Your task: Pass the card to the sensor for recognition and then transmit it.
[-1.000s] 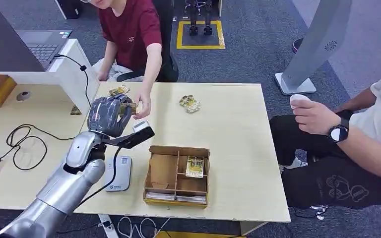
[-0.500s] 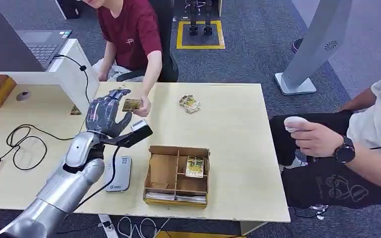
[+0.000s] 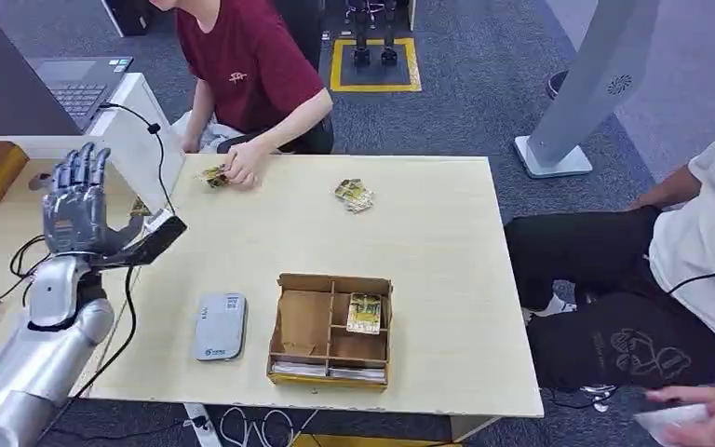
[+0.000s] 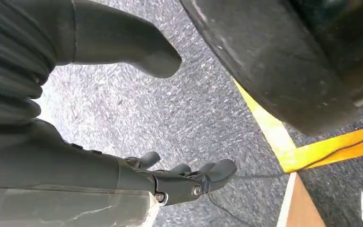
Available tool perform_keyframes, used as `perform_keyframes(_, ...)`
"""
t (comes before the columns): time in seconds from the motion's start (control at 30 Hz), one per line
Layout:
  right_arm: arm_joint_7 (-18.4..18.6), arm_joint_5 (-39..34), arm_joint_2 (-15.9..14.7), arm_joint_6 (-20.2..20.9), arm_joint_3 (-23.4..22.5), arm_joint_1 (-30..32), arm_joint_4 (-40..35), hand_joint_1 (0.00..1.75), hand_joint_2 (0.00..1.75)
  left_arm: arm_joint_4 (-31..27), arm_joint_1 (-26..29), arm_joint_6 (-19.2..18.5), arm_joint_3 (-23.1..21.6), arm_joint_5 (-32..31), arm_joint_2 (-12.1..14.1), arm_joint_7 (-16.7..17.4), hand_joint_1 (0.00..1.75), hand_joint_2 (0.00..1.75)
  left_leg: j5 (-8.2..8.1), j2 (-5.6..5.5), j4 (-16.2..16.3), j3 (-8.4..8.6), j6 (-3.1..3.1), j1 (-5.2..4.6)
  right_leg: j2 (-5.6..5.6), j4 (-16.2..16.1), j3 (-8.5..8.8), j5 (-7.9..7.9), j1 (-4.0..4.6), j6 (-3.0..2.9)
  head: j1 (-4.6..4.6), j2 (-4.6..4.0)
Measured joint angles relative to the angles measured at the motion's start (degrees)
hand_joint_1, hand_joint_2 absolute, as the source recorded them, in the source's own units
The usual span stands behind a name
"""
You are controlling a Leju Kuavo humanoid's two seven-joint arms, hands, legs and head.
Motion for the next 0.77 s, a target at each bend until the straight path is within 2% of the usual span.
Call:
perform_keyframes(0.27, -1.11, 0.55, 0.0, -0.72, -2.67, 1.13, 0.15, 0.0, 1.75, -4.07, 12.15, 1.09, 14.56, 4.66, 7.78, -3.15, 0.0, 1.75, -0.04, 0.08, -0.02, -0.12, -0.05, 0.0, 0.06, -0.02, -0.1, -0.03, 0.0, 0.01, 0.0, 0.0)
perform_keyframes(0.37, -1.44, 0.52, -0.02, -0.87, -3.74, 1.56, 0.22, 0.0, 1.75, -9.13, 19.65, 1.0, 21.77, 6.95, 9.94, -5.03, 0.0, 1.75, -0.1, 0.24, -0.02, -0.1, -0.09, 0.0, 0.2, -0.04, -0.17, -0.04, -0.01, 0.02, -0.02, 0.0)
perform_keyframes(0.53, -1.53, 0.55, -0.04, -1.07, -5.05, 2.03, 0.28, 0.0, 1.75, -14.89, 27.48, 0.9, 31.08, 8.06, 10.55, -6.64, 0.0, 1.75, -0.11, 0.1, -0.02, -0.14, -0.09, -0.01, 0.04, -0.08, -0.16, -0.08, -0.01, 0.08, 0.02, 0.0)
perform_keyframes(0.7, -1.6, 0.52, -0.04, -1.09, -5.88, 2.01, 0.28, 0.0, 1.75, -17.73, 31.13, 0.76, 35.25, 7.04, 10.55, -6.66, 0.0, 1.75, -0.11, 0.06, -0.03, -0.14, -0.1, 0.0, 0.02, -0.05, -0.01, -0.07, -0.01, 0.07, 0.02, 0.0)
perform_keyframes(0.77, -1.73, 0.46, -0.04, -1.25, -6.14, 2.14, 0.28, 0.0, 1.75, -19.13, 33.34, -0.38, 38.03, 6.66, 9.98, -7.83, 0.0, 1.75, -0.12, 0.07, -0.04, -0.09, -0.11, 0.0, 0.03, -0.05, 0.04, -0.07, -0.01, 0.07, 0.0, 0.0)
